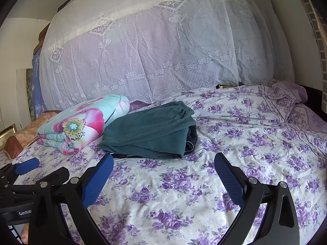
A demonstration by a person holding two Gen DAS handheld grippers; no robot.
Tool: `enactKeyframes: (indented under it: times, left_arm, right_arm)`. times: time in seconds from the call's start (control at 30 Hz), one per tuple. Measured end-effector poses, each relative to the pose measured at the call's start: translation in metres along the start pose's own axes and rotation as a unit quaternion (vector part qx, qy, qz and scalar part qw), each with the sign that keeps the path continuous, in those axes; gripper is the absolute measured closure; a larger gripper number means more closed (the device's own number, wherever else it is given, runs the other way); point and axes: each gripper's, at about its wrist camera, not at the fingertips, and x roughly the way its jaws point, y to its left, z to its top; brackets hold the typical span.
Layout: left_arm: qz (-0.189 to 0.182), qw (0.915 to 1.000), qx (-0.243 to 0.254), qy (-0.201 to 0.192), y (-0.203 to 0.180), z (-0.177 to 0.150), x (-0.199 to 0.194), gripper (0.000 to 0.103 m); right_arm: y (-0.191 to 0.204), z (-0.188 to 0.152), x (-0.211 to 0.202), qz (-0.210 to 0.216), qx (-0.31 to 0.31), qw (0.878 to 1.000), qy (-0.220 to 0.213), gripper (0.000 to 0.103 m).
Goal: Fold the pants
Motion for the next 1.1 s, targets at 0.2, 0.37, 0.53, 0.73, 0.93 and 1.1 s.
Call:
enactKeyframes:
  times: [0.2,0.37,0.53,0.73,0.93,1.1]
  left_arm:
    - [-0.001,1.0000,0.000,0.001,-0.0001,-0.0007,0.0006,0.005]
    - [-0.002,1.0000,0.000,0.002,0.0003,-0.0009,0.0007,0.005]
    - [-0.002,1.0000,0.000,0.002,0.0003,-0.0015,0.0008,0.005]
    - [-0.002,1.0000,-0.001,0.002,0.0000,-0.0011,0.0004,0.005]
    - [-0.001,1.0000,-0.001,0.001,0.0005,-0.0023,0.0006,0.005]
    - [-0.014,0.9998,-0.007,0.010,0.0028,-0.0034,0.0032,0.005]
  right_arm:
    - [0.0002,0.0000,0.0000,0.001,0.001,1.000,0.000,0.004]
    - [0.0012,-0.0001,-0.0003,0.001,0.001,1.000,0.001,0.004]
    - [0.0011,0.0000,-0.0005,0.000,0.001,1.000,0.000,0.004]
    - [0.0010,0.0000,-0.0005,0.000,0.002,1.000,0.001,0.004]
    - [0.0010,0.0000,-0.0004,0.001,0.002,1.000,0.001,0.004]
    - [0.0016,0.0001,-0.0009,0.000,0.002,1.000,0.001,0.004]
